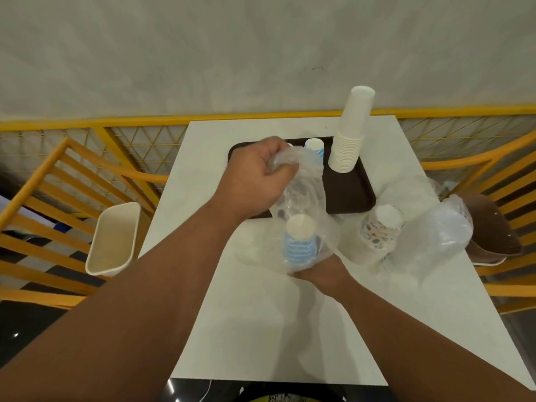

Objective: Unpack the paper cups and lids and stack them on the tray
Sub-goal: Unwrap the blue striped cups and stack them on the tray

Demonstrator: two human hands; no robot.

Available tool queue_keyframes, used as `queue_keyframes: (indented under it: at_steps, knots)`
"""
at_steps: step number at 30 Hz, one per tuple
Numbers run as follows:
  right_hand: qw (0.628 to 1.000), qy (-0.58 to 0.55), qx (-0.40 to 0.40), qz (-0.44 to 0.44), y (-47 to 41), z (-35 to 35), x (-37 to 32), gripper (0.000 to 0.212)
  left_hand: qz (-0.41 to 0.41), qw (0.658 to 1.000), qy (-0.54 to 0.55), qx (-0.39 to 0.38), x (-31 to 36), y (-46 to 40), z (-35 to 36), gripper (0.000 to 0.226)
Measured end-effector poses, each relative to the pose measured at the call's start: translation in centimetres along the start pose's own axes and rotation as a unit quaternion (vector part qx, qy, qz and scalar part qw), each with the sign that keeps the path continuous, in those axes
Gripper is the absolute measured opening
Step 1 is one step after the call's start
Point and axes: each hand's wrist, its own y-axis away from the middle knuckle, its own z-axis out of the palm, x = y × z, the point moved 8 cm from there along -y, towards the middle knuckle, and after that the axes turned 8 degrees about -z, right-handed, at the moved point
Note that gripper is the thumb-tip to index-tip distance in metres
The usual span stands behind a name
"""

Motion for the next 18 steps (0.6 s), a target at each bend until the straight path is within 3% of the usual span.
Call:
queue_keyframes:
  at_steps: [6, 9, 13, 16, 18]
  knots:
    - [0.999, -0.035, 0.028, -0.027, 1.2, -2.6, -2.2, 0.097, -0.011, 0.997, 0.053, 0.049, 1.8, -3.2, -2.5, 0.007]
    - [0.989, -0.016, 0.140, -0.049, 2.3, -4.7, -4.5, 0.120, 0.025, 0.998, 0.022, 0.058, 3.1, -4.4, -3.6, 0.008]
    - [0.929, 0.037, 0.327, -0.168, 4.0, -8.1, -12.4, 0.114, 0.048, 0.998, -0.018, 0.034, 4.3, -5.2, -3.7, 0.017]
    - [0.915, 0.117, 0.316, -0.222, 2.1, -8.3, -19.4, 0.129, 0.052, 0.998, -0.003, -0.030, 5.7, -4.9, -1.9, 0.019]
    - [0.923, 0.121, 0.296, -0.214, 0.0, -8.2, -22.5, 0.126, 0.058, 0.995, 0.005, -0.077, 6.8, -4.8, -1.2, 0.019]
